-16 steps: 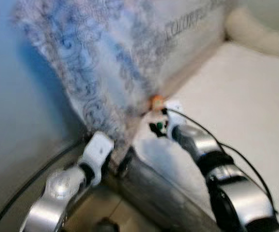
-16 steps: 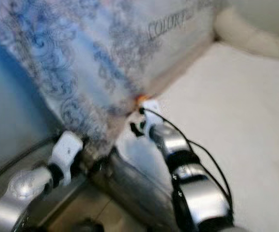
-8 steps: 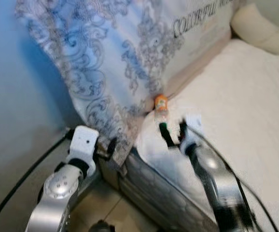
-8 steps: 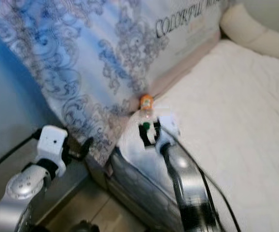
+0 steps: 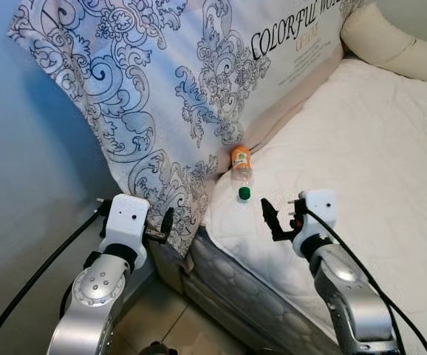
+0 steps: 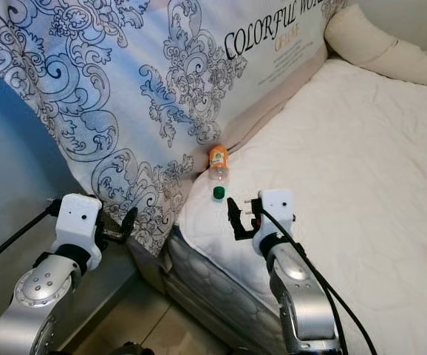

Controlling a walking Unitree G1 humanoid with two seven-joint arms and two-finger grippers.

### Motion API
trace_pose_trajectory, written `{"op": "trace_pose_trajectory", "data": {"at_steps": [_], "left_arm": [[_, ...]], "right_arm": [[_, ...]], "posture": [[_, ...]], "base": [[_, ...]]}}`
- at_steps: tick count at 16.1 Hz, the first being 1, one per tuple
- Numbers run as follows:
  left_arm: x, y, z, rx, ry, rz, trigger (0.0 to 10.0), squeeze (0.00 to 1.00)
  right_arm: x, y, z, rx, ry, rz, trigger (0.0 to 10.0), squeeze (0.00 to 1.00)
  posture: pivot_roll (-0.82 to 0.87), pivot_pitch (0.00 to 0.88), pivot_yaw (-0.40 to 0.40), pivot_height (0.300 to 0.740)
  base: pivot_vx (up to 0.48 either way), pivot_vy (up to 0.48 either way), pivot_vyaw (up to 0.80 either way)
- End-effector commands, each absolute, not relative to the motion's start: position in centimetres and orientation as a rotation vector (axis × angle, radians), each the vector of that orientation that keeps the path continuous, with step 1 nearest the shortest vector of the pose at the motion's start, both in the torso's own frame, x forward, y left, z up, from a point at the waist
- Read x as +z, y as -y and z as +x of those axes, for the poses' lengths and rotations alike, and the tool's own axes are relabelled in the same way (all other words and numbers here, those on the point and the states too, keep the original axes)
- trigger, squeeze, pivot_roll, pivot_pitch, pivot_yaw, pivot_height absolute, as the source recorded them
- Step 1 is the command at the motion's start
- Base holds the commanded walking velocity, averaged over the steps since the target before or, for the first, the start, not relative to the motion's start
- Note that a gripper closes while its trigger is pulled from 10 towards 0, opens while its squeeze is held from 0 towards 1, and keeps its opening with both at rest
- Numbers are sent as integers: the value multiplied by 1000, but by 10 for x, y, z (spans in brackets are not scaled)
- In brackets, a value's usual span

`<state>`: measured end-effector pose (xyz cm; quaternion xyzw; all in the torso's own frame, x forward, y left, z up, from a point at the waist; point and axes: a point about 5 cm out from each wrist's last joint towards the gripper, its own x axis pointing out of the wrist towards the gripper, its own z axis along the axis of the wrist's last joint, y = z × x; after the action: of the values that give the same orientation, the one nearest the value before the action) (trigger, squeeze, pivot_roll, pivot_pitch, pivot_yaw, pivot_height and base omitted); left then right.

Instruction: Clean up the room

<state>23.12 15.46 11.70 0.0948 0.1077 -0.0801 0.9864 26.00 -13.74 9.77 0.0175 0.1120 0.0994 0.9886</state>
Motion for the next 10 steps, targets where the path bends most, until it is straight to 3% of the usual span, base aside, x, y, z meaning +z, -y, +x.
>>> {"op": "trace_pose_trajectory", "data": {"at_steps": [1,3,8,10], "left_arm": [[117,-155,233,-150,-222,185,10000,0],[118,-156,233,-141,-222,182,10000,0],[118,-155,232,-156,-222,183,10000,0],[119,-151,231,-209,-217,171,10000,0]], "right_arm": [[101,137,258,205,-227,41,10000,0],[101,136,259,240,-242,-3,10000,0],[100,129,258,309,-277,1,10000,0],[98,131,258,296,-298,28,10000,0]], "posture": [[-39,11,11,740],[-33,12,4,740],[-25,13,0,740],[-25,13,4,740]], "base": [[0,0,0],[0,0,0],[258,0,800],[0,0,0]]}}
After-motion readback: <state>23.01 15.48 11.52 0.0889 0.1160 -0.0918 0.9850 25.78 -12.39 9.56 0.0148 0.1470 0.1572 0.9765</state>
